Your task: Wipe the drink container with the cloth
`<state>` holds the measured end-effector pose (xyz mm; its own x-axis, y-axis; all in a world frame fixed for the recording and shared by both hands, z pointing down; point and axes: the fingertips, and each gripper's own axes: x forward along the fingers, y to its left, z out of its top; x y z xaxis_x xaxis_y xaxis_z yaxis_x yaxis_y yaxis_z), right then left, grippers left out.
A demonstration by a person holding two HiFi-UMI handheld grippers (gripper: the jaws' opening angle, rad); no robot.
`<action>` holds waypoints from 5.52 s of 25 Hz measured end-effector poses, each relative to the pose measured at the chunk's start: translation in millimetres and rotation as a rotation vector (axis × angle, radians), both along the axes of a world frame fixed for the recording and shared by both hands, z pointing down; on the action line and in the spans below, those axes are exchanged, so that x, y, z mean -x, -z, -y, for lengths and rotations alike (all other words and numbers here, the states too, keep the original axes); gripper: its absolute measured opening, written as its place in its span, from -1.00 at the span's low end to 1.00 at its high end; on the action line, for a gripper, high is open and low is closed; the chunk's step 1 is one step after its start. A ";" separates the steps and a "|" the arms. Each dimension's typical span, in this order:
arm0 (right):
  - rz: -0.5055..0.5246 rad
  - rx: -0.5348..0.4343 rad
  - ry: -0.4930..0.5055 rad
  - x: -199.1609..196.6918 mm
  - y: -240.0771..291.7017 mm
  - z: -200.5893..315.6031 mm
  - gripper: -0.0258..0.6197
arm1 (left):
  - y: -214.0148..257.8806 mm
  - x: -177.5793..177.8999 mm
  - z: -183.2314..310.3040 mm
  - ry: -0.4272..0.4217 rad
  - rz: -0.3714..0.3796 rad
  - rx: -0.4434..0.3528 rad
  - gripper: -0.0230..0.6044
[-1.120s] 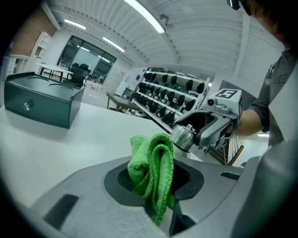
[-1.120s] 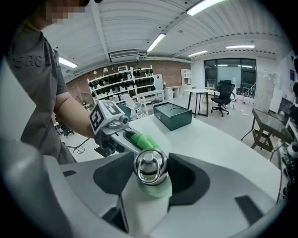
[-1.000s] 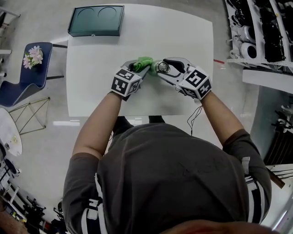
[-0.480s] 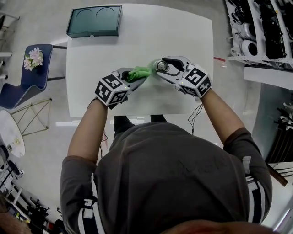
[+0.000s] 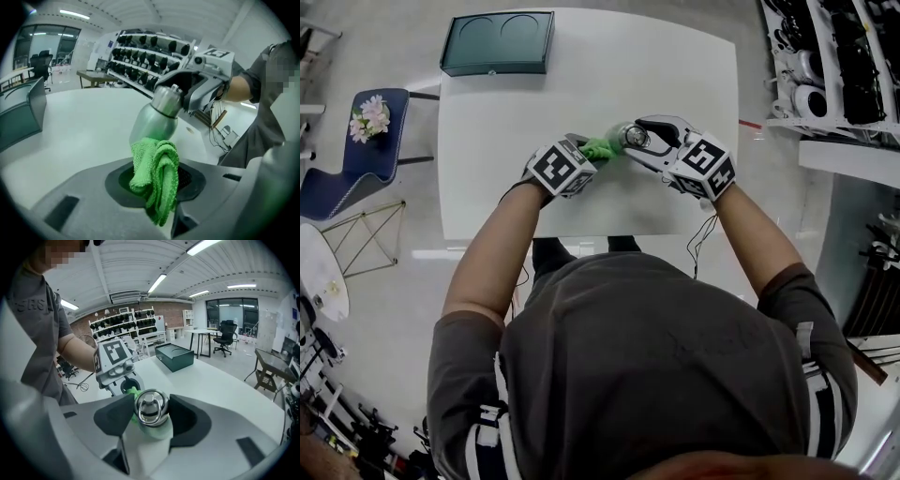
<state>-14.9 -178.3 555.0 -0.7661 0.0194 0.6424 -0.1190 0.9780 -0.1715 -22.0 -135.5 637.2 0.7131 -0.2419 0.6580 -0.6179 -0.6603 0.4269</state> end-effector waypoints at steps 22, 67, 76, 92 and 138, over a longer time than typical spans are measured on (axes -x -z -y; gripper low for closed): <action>0.011 0.052 0.188 1.0 -3.3 -3.8 -0.23 | 26.4 22.9 62.5 0.210 -0.139 -0.014 -0.62; 0.118 0.019 0.267 -4.8 -1.5 -7.9 -0.22 | 14.9 11.9 1.1 0.919 -0.361 0.010 -0.64; 0.115 0.018 0.260 -1.1 -3.2 -6.2 -0.22 | 12.0 6.8 -6.8 0.967 -0.273 0.011 -0.64; 0.036 0.019 0.166 -0.1 -6.2 -3.5 -0.22 | 6.6 -3.0 -11.9 0.957 -0.369 0.049 -0.63; -0.260 0.121 0.732 2.6 -11.0 -13.7 -0.23 | 29.3 -77.7 27.8 1.384 -0.543 -0.114 -0.60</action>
<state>-17.5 -164.6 566.1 -0.3573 0.5426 0.7602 0.4972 0.7995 -0.3369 55.7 -163.4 607.8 0.0266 -0.9451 0.3257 -0.5531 0.2575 0.7923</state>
